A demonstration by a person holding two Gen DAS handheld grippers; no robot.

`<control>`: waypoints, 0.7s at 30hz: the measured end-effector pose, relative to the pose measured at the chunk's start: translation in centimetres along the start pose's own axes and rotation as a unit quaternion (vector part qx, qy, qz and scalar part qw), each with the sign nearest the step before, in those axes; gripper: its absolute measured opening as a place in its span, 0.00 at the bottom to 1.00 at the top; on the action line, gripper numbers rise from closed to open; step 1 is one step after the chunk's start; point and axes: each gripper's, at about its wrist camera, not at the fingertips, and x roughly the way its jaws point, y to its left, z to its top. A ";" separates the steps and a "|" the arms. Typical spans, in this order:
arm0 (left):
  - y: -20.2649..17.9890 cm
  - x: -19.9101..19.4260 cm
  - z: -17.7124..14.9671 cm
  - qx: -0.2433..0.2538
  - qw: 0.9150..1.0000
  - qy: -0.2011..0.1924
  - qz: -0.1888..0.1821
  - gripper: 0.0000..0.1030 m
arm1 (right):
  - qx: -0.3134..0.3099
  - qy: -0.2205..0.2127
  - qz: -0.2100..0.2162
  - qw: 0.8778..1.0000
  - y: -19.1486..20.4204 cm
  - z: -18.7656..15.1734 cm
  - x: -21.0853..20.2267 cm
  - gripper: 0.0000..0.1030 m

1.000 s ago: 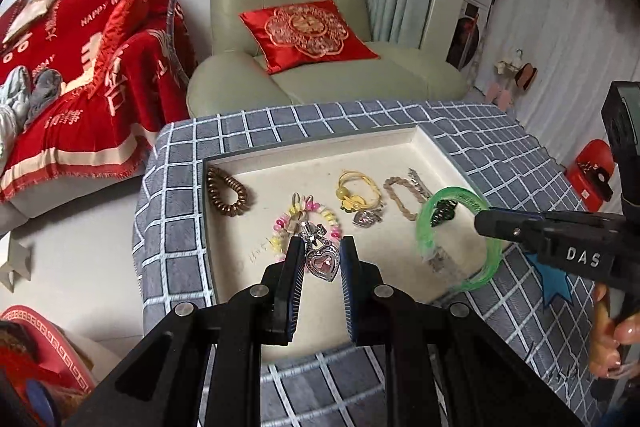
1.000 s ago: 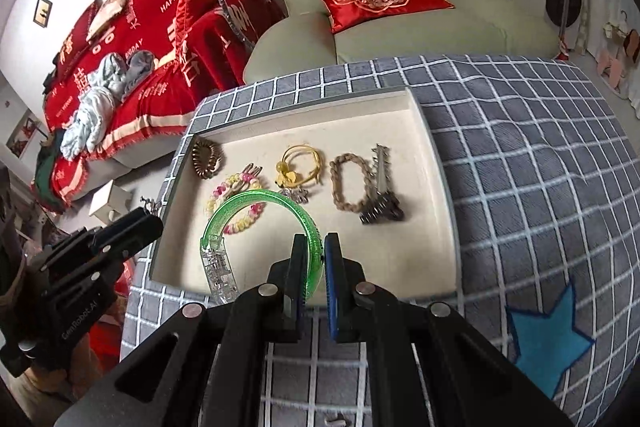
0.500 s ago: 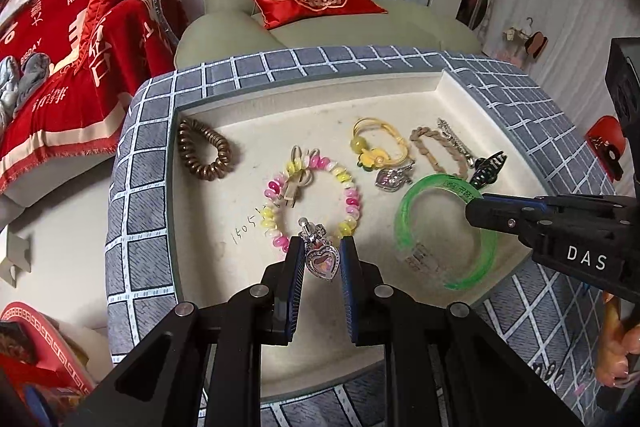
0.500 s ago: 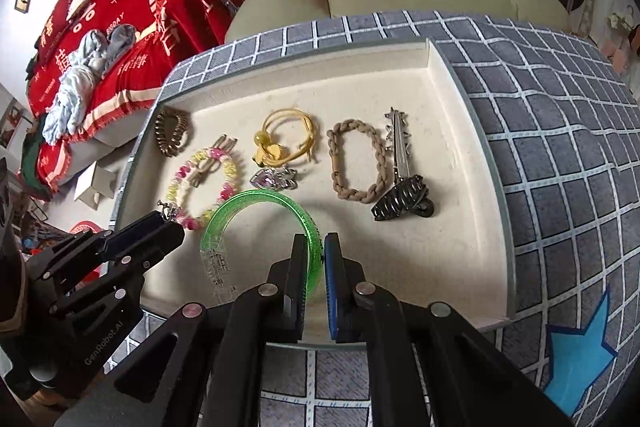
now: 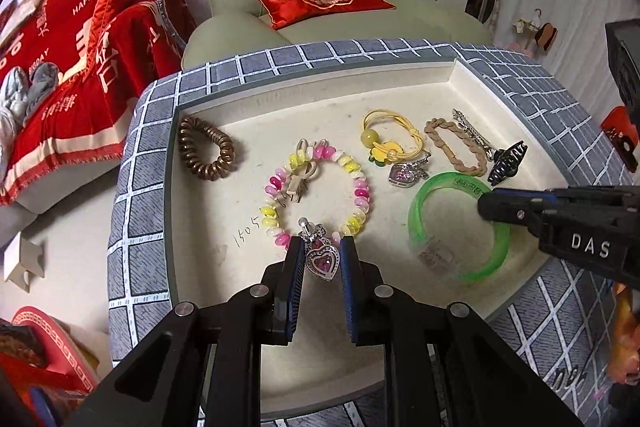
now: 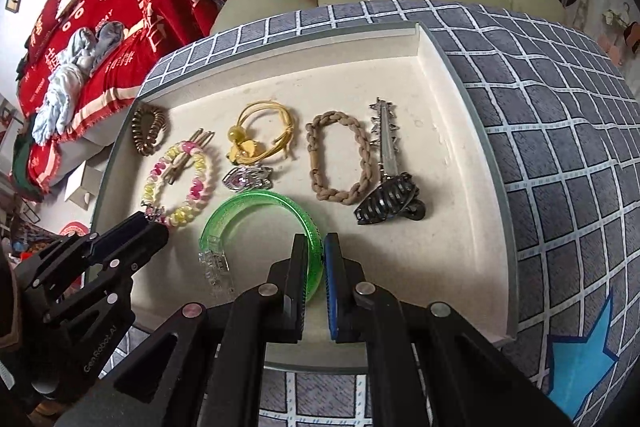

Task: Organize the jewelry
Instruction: 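Lower both tools and open them to release the pendant and bangle in the tray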

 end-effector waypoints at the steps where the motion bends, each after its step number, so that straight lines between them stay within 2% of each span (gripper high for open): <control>1: -0.2 0.0 0.0 0.004 1.000 -0.002 0.005 0.33 | 0.000 -0.002 -0.005 1.000 -0.1 0.1 0.0 0.09; 6: -0.5 0.1 -0.1 0.015 1.000 -0.005 0.017 0.33 | 0.005 -0.008 -0.017 1.000 -0.8 0.5 0.0 0.09; 21: -0.8 0.5 -0.4 0.019 1.000 -0.003 0.018 0.33 | 0.003 -0.010 -0.023 1.000 -0.8 0.3 -0.2 0.09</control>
